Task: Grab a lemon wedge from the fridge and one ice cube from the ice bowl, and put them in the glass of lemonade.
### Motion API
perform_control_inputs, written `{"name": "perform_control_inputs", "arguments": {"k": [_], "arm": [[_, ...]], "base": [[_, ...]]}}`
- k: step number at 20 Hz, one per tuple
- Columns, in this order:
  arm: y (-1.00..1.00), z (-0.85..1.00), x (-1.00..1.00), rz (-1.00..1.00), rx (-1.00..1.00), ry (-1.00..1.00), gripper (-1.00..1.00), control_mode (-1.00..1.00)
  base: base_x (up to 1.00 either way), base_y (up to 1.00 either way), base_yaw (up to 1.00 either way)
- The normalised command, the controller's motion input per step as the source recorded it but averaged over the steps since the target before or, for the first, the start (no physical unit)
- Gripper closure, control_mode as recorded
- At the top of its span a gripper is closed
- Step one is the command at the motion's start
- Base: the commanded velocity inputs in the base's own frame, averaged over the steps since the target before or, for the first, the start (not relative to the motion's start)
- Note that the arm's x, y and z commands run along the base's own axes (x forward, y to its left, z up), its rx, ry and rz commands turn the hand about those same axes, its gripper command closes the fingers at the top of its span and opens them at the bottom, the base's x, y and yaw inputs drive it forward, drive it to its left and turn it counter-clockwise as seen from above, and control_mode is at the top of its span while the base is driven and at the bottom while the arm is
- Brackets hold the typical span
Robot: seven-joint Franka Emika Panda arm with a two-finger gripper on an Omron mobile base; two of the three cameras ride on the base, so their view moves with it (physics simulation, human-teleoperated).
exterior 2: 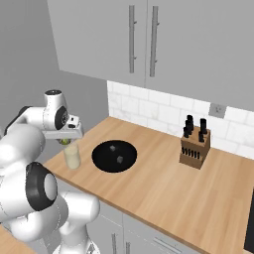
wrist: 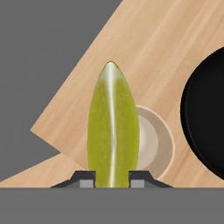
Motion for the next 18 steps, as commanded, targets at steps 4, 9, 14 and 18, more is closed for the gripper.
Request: {"name": "perform_control_inputs", "arguments": {"k": [4,9,14,18], "arm": [[-0.01,-0.11,0.00,0.00,0.00,0.00,1.00,-1.00],[-0.01,-0.17,0.00,0.00,0.00,0.00,1.00,-1.00],[0.00,0.00,0.00,0.00,0.00,0.00,-1.00,-1.00],[0.00,0.00,0.00,0.00,0.00,0.00,-1.00,-1.00]], "base": [[0.00,0.00,0.00],[0.00,0.00,0.00],[0.00,0.00,0.00],[0.00,0.00,0.00]]}}
